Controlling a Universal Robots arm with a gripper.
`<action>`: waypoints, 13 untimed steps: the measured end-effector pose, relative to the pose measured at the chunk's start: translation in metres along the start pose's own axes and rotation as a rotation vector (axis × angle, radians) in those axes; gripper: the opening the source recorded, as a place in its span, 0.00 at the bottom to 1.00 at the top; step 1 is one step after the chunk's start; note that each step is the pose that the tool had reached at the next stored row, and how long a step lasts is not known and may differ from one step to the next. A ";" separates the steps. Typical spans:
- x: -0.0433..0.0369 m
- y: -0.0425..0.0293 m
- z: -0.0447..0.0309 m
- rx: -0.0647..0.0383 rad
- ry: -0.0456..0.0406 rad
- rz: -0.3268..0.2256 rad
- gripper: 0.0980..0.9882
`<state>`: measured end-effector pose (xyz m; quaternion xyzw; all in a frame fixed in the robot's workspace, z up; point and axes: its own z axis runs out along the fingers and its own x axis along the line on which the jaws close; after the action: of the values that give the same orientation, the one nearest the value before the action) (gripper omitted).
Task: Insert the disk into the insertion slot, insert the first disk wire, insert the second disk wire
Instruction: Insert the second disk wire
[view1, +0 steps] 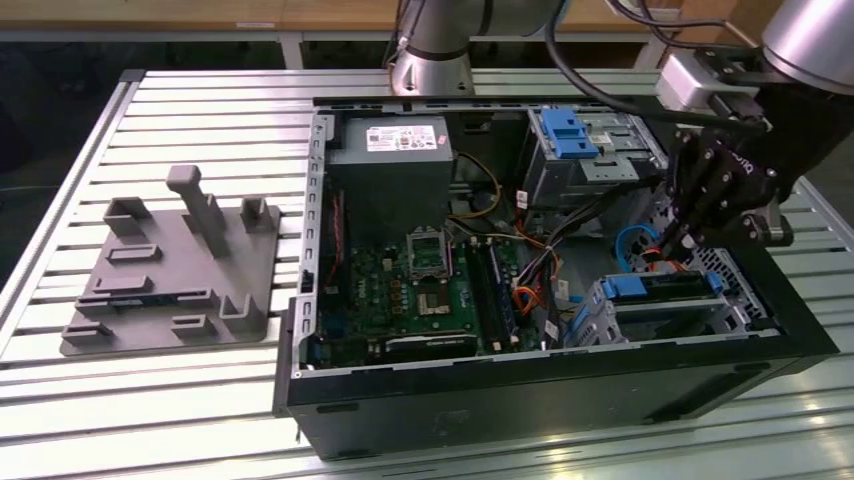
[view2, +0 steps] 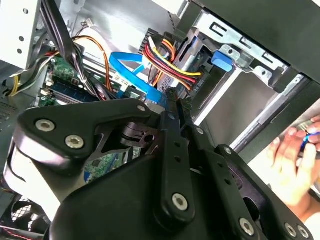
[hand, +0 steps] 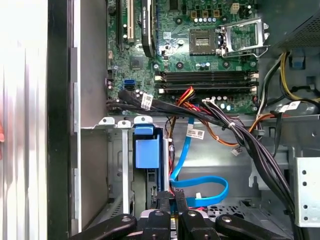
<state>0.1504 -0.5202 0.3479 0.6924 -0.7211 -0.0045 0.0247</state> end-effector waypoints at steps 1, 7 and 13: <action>0.0016 -0.0001 0.0002 0.000 -0.0097 -0.001 0.07; 0.0067 -0.0003 0.0013 0.000 -0.0317 -0.002 0.07; 0.0072 -0.0003 0.0017 0.000 -0.0319 -0.002 0.07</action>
<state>0.1503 -0.5274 0.3464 0.6928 -0.7208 -0.0157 0.0132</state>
